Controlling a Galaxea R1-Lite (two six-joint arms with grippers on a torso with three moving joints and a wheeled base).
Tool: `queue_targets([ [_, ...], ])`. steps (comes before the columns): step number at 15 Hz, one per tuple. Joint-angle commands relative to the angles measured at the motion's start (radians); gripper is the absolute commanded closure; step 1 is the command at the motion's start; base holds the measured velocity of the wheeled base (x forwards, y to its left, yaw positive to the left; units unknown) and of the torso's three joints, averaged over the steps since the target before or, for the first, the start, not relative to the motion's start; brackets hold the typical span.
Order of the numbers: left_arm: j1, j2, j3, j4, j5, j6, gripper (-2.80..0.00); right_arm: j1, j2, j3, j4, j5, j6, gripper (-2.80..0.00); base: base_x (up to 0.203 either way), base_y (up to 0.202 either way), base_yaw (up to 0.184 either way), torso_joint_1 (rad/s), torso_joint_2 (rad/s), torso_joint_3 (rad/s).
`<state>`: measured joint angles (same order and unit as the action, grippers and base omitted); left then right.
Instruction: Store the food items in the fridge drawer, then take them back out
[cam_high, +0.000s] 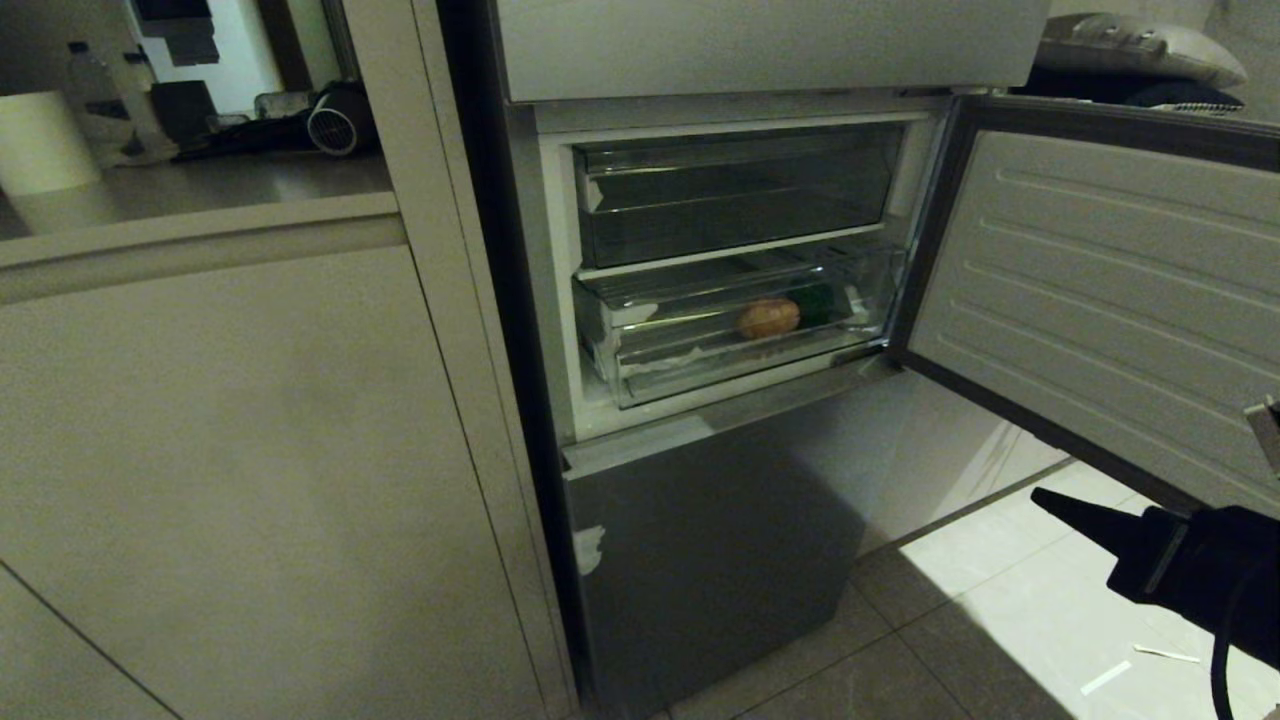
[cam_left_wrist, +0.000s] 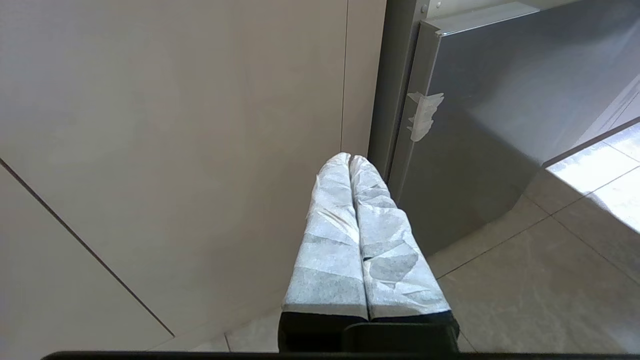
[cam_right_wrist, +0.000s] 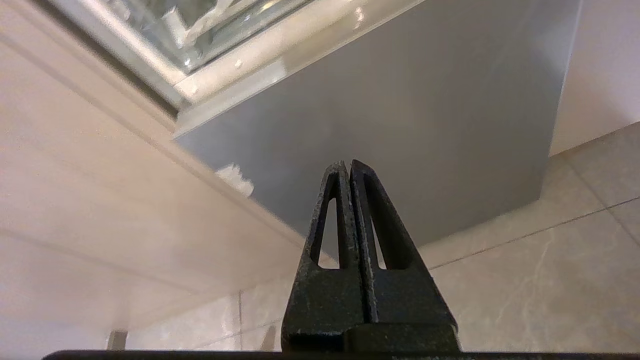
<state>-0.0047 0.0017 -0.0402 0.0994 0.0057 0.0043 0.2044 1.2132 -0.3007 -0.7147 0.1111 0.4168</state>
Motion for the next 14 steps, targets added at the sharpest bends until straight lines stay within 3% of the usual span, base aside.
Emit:
queue_targets([
  [1,0.000,0.001,0.000,0.000,0.000,0.000,0.00,0.012,-0.051,0.058,-0.005,0.003,0.010,0.00,0.000,0.000,0.000,0.000,0.00,0.000],
  [4,0.000,0.001,-0.001,0.000,0.000,0.000,0.00,0.013,-0.087,0.124,-0.012,0.007,0.009,0.00,0.000,0.000,0.000,0.000,0.00,0.000],
  [8,0.000,0.001,0.000,0.000,0.000,0.000,0.00,0.011,-0.090,0.219,-0.231,0.020,0.008,0.00,0.000,0.000,0.000,0.000,0.00,0.000],
  [14,0.000,0.001,0.000,0.000,0.000,0.000,0.00,0.007,-0.082,0.202,-0.249,0.047,0.010,0.00,0.000,0.000,0.000,0.000,0.00,0.000],
])
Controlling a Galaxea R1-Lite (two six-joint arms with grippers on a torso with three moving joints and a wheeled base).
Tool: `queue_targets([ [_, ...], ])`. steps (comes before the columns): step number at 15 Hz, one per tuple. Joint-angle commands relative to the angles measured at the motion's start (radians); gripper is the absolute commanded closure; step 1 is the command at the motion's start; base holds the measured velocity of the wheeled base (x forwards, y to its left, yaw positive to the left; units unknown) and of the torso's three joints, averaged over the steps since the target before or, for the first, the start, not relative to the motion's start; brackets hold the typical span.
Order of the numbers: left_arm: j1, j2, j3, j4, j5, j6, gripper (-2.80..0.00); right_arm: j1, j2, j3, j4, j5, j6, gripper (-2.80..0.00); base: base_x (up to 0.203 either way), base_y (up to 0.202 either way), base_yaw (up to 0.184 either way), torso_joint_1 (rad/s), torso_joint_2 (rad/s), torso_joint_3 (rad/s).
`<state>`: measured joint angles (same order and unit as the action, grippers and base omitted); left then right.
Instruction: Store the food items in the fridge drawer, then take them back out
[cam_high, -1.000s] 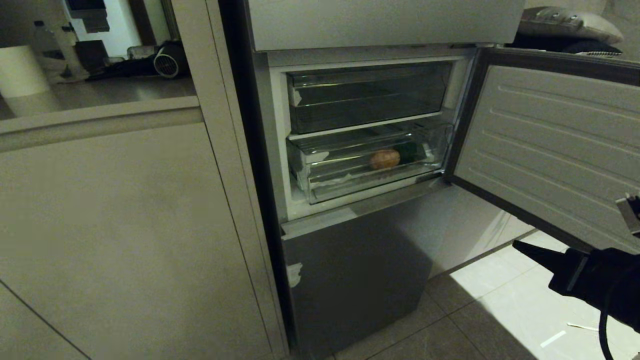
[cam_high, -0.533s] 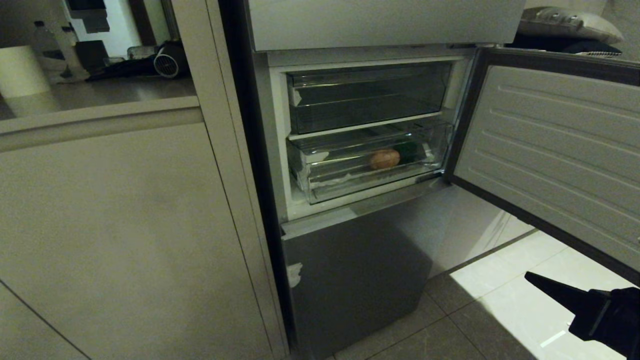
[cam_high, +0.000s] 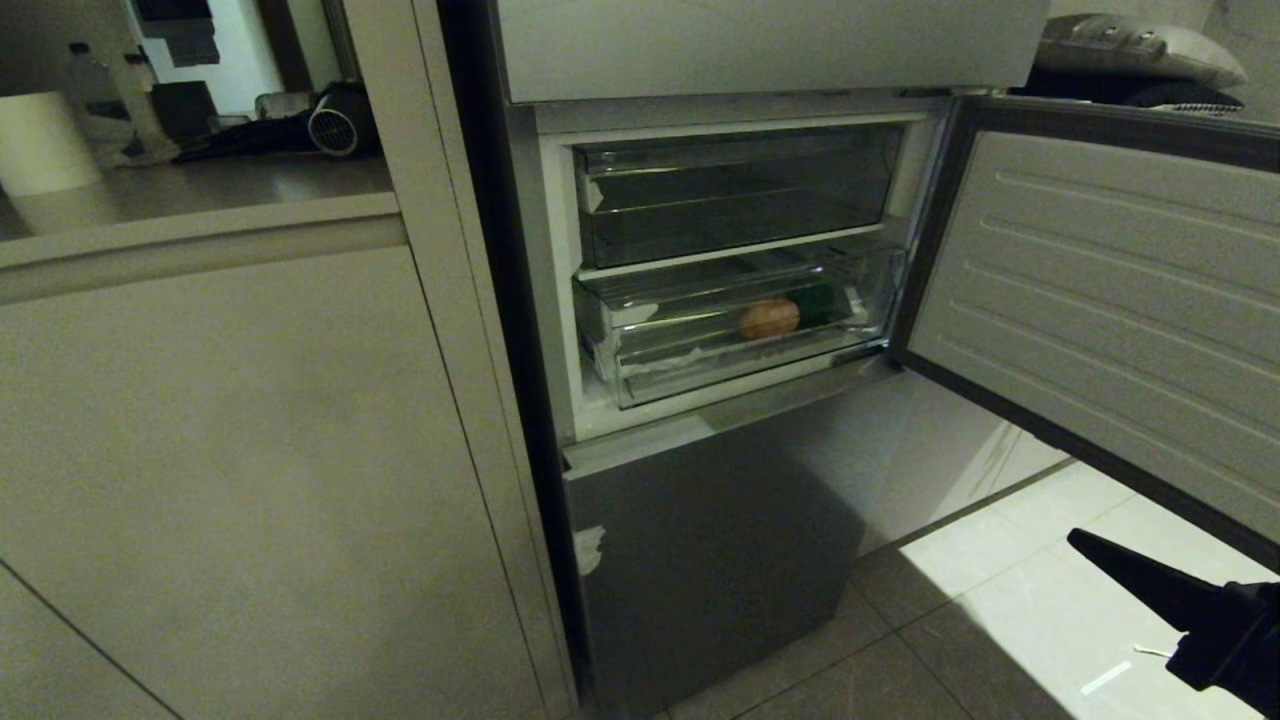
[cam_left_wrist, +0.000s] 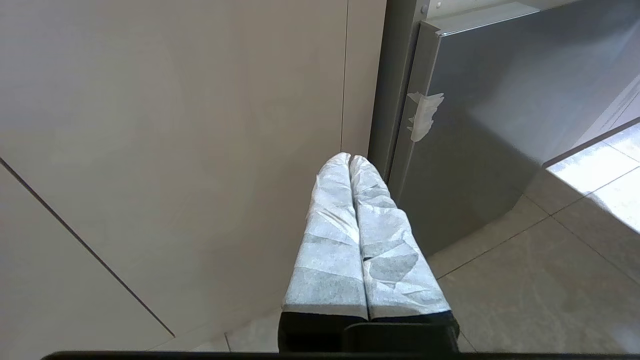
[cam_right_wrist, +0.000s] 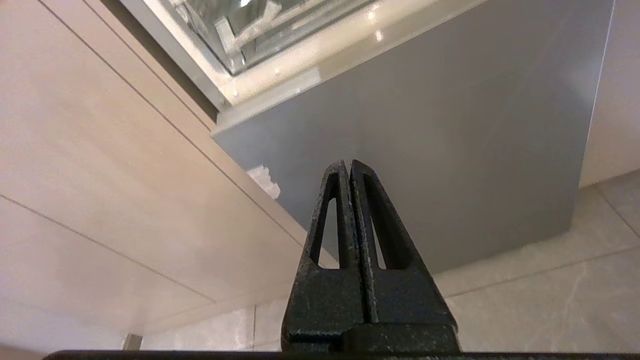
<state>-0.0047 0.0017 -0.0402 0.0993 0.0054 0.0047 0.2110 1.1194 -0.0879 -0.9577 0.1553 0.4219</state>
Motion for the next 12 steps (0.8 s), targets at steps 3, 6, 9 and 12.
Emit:
queue_targets([
  [3,0.000,0.001,0.000,0.000,0.001,0.000,0.00,0.005,0.114,-0.043,-0.008,0.068,0.002,0.00,0.000,0.000,0.000,0.000,0.00,0.000],
  [6,0.000,0.001,0.000,0.000,0.001,0.000,0.00,-0.005,0.135,-0.065,-0.009,0.087,-0.004,0.00,0.000,0.000,0.000,0.000,0.00,0.000],
  [9,0.000,0.001,0.000,0.000,0.001,0.000,0.00,-0.005,0.168,-0.074,-0.011,0.087,-0.002,0.00,0.000,0.000,0.000,0.000,0.00,0.000],
  [12,0.000,0.001,0.000,0.000,0.001,0.000,0.00,-0.005,0.239,-0.115,-0.013,0.087,0.000,0.00,0.000,0.000,0.000,0.000,0.00,0.000],
])
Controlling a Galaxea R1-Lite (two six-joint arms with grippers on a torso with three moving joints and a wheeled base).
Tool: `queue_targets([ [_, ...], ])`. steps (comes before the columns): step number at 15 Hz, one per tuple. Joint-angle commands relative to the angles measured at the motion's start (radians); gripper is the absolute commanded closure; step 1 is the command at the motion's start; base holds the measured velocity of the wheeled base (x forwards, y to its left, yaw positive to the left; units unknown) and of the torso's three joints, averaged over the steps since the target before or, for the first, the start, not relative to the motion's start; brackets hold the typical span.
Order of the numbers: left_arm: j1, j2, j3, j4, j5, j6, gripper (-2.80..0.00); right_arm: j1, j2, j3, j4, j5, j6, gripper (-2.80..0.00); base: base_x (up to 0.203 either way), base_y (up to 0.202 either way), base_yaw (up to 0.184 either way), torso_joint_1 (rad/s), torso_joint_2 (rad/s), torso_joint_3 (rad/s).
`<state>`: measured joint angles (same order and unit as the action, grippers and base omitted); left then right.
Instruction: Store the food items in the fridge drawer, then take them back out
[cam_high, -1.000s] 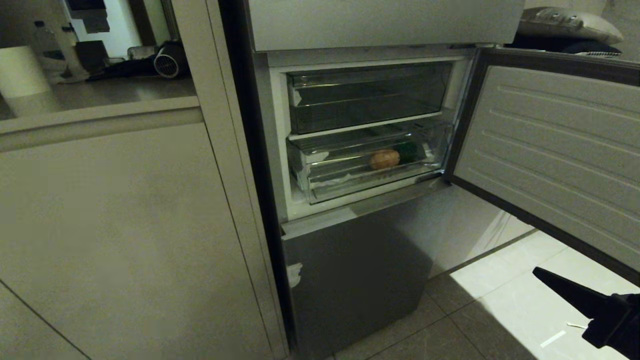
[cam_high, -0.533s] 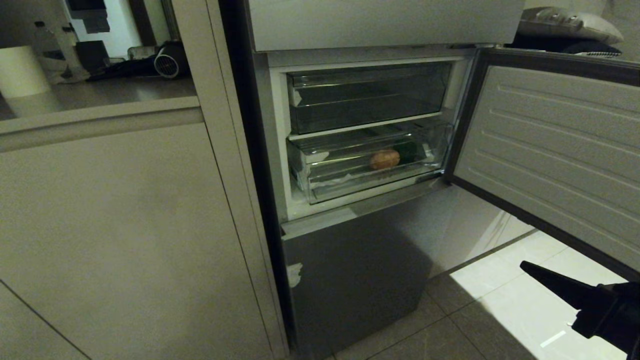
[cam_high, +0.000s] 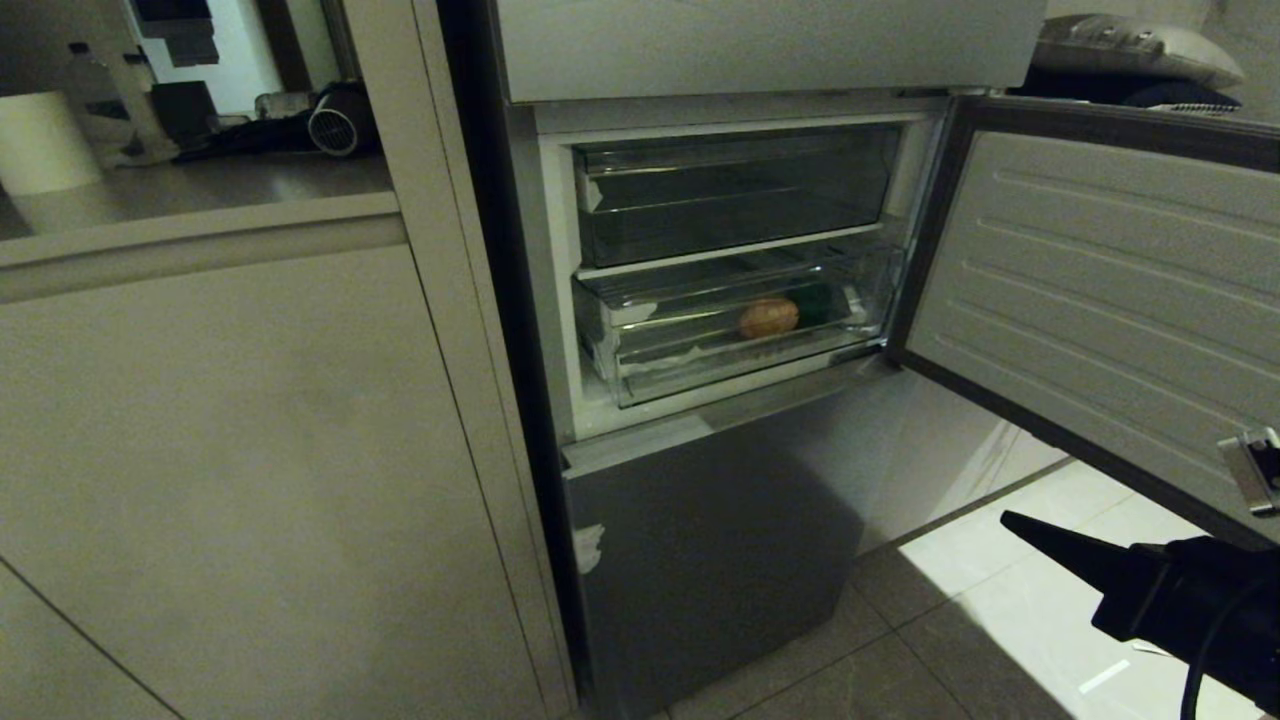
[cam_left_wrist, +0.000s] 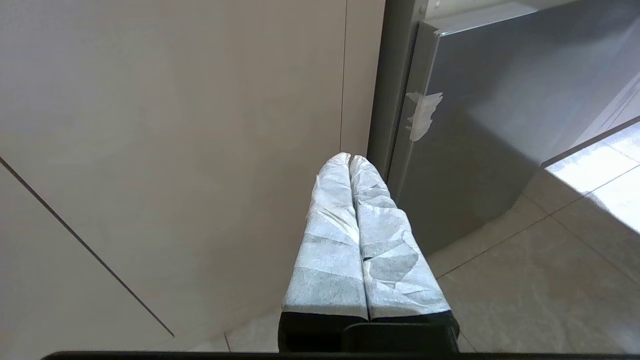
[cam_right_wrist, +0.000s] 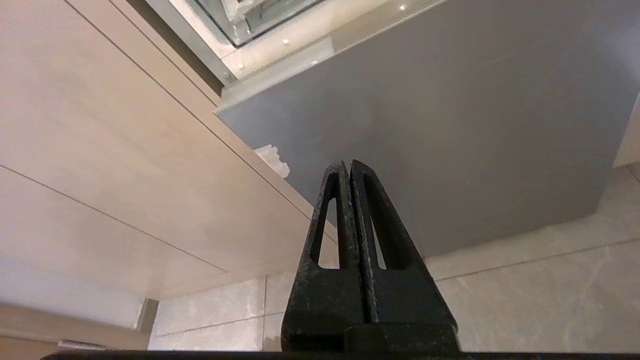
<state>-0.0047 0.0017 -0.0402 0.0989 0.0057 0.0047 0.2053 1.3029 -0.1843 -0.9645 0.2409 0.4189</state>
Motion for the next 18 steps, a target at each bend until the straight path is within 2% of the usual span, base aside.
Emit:
queue_targets([
  [1,0.000,0.001,0.000,0.001,0.000,0.000,0.00,0.000,0.085,-0.031,-0.008,0.002,0.003,0.00,0.000,0.000,0.000,0.000,0.00,0.000],
  [6,0.000,0.001,-0.001,0.001,0.000,0.000,0.00,-0.004,0.272,-0.057,-0.198,-0.005,0.000,0.00,0.005,-0.007,0.146,0.004,0.00,0.003],
  [9,0.000,0.001,0.000,0.001,0.000,0.000,0.00,-0.027,0.441,-0.117,-0.311,-0.046,-0.003,0.00,0.002,-0.005,0.141,0.000,0.00,0.000],
  [13,0.000,0.001,0.000,0.001,0.000,0.000,0.00,-0.037,0.694,-0.279,-0.523,-0.095,-0.054,0.00,0.000,-0.001,0.016,0.001,0.00,0.001],
  [18,0.000,0.001,0.000,0.001,0.000,0.000,0.00,-0.047,0.802,-0.505,-0.563,-0.103,-0.077,0.00,0.000,0.000,0.000,0.000,0.00,0.000],
])
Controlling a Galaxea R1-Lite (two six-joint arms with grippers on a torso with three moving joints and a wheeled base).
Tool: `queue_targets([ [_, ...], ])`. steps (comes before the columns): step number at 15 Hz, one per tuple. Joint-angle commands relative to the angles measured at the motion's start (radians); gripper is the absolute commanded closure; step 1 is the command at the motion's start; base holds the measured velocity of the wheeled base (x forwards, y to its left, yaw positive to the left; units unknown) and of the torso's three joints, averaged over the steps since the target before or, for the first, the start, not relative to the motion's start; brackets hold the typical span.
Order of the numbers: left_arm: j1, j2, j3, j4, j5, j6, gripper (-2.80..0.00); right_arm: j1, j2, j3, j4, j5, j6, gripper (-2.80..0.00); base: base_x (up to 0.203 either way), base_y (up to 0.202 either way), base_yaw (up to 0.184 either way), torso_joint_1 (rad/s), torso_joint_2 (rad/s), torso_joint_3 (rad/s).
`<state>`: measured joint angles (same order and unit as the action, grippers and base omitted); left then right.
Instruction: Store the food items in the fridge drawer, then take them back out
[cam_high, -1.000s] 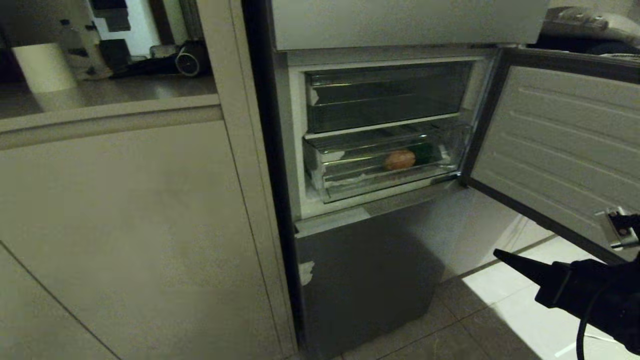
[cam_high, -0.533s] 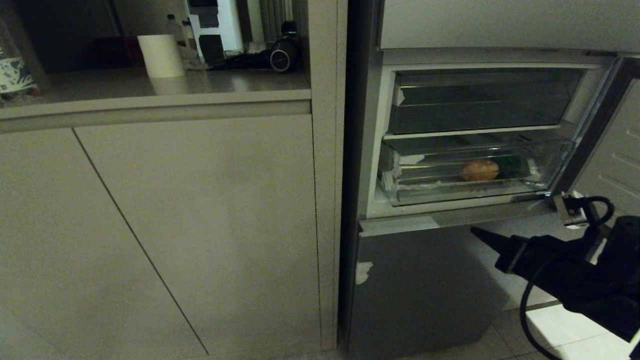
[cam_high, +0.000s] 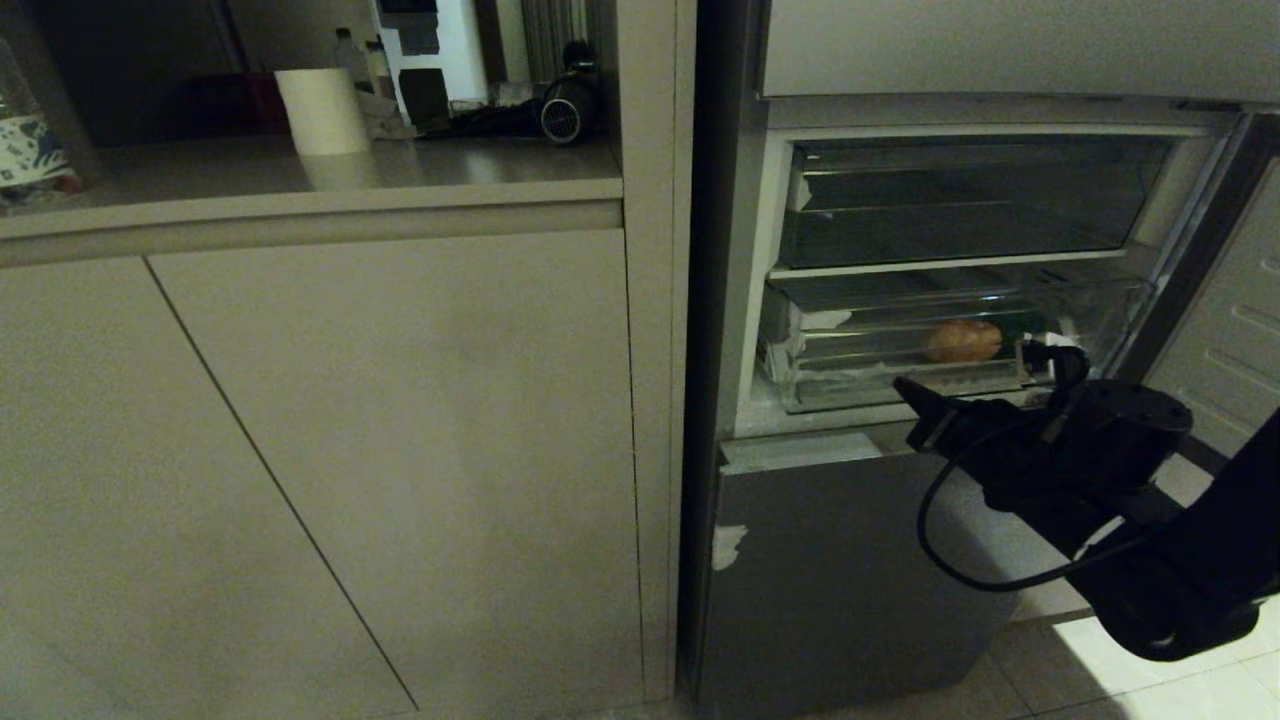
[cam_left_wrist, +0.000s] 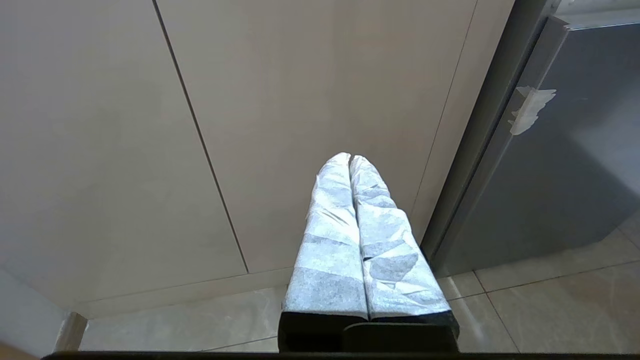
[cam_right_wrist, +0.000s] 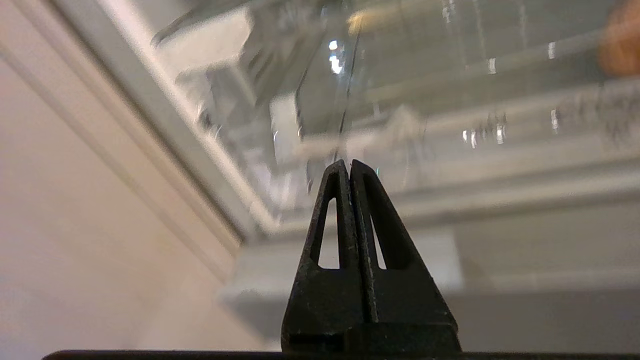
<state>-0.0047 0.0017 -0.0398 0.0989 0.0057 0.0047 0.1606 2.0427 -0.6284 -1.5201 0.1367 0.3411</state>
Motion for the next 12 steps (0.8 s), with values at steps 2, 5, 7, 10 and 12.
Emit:
queue_targets([
  [2,0.000,0.001,0.000,0.001,0.000,0.000,0.00,-0.005,0.083,-0.136,0.028,0.001,0.000,0.00,0.000,0.000,0.000,0.000,0.00,0.000],
  [5,0.000,0.001,0.000,0.001,0.000,0.000,0.00,-0.009,0.123,-0.283,0.126,0.001,0.000,0.00,0.000,0.000,0.000,0.000,0.00,0.000],
  [7,0.000,0.001,0.000,0.001,0.000,0.000,0.00,-0.016,0.149,-0.375,0.190,0.003,0.001,0.00,0.000,0.000,0.000,0.000,0.00,0.000],
  [10,0.000,0.001,-0.001,0.001,0.000,0.000,0.00,-0.020,0.189,-0.499,0.292,0.003,0.007,0.00,0.000,0.000,0.000,0.000,0.00,0.000],
  [12,0.000,0.001,0.000,0.001,0.000,0.000,0.00,-0.022,0.205,-0.554,0.352,0.003,0.011,0.00,0.000,0.000,0.000,0.000,0.00,0.000],
])
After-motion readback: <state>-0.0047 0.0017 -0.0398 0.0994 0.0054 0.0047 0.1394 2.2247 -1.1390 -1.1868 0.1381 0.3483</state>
